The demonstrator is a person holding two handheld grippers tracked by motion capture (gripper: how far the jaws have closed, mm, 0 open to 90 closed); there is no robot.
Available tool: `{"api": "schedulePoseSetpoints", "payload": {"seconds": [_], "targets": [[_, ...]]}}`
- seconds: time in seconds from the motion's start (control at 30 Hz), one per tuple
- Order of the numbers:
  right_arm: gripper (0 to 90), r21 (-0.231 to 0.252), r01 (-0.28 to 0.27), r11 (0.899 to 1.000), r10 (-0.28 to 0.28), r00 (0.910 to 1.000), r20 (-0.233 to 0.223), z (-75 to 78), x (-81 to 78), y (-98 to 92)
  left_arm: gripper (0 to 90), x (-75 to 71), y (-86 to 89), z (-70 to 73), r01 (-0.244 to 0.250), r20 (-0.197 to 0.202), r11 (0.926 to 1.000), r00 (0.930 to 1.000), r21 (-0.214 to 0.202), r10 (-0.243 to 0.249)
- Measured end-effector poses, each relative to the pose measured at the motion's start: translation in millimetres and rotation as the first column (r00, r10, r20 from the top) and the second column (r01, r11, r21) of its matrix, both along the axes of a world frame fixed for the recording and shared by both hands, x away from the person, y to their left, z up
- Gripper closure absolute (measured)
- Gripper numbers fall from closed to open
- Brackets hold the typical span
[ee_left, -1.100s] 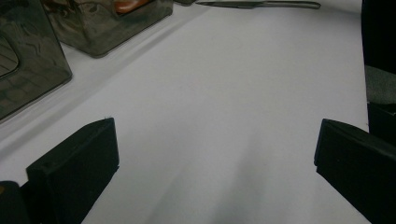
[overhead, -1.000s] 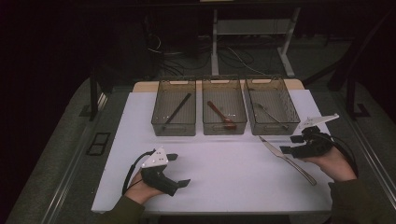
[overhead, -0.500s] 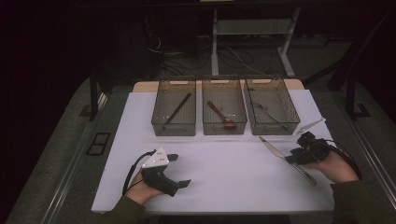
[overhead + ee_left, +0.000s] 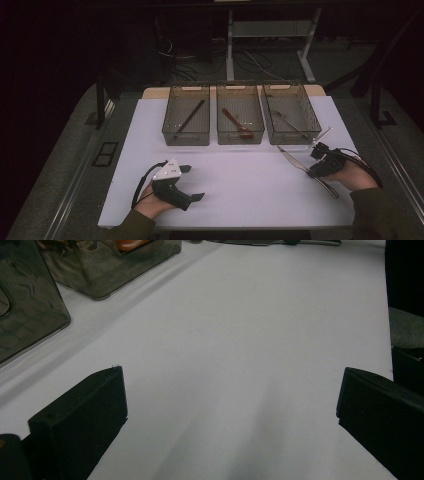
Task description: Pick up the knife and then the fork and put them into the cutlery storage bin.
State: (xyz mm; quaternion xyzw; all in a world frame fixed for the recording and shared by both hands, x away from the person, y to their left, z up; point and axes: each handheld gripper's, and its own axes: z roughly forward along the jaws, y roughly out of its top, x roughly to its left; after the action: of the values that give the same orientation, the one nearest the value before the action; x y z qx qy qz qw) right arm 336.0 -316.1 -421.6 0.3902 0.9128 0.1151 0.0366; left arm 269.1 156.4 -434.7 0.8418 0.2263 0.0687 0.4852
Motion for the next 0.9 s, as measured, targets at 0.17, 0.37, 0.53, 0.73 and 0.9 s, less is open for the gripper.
{"api": "schedulePoseSetpoints", "payload": {"seconds": [0.17, 0.37, 0.53, 0.73, 0.9], "targets": [[73.0, -0.04, -0.033, 0.999, 0.033, 0.9994, -0.015, 0.3, 2.5, 6.3, 0.0, 0.2, -0.9, -0.9, 0.003, -0.003, 1.0, 1.0, 0.002, -0.003], [77.2, -0.073, -0.048, 0.996, 0.045, 0.9982, -0.039, 0.8, 5.6, 11.3, 0.0, 0.0, -0.8, -0.4, 0.005, -0.002, 1.0, 1.0, 0.005, -0.005], [80.0, -0.074, -0.043, 0.996, 0.039, 0.9978, -0.052, 1.0, 6.3, 12.1, 0.0, -0.1, -0.8, -0.3, 0.004, 0.0, 1.0, 1.0, 0.005, -0.004], [80.2, -0.028, -0.042, 0.999, 0.042, 0.9989, -0.022, 1.0, 3.1, 5.2, 0.0, -0.1, -0.3, 0.0, 0.001, 0.001, 1.0, 1.0, 0.003, -0.001], [80.1, 0.027, -0.037, 0.999, 0.037, 0.9993, -0.002, 3.7, -2.6, -2.6, 0.0, -0.1, -0.9, -0.2, 0.003, 0.0, 1.0, 1.0, 0.007, -0.003]]}}
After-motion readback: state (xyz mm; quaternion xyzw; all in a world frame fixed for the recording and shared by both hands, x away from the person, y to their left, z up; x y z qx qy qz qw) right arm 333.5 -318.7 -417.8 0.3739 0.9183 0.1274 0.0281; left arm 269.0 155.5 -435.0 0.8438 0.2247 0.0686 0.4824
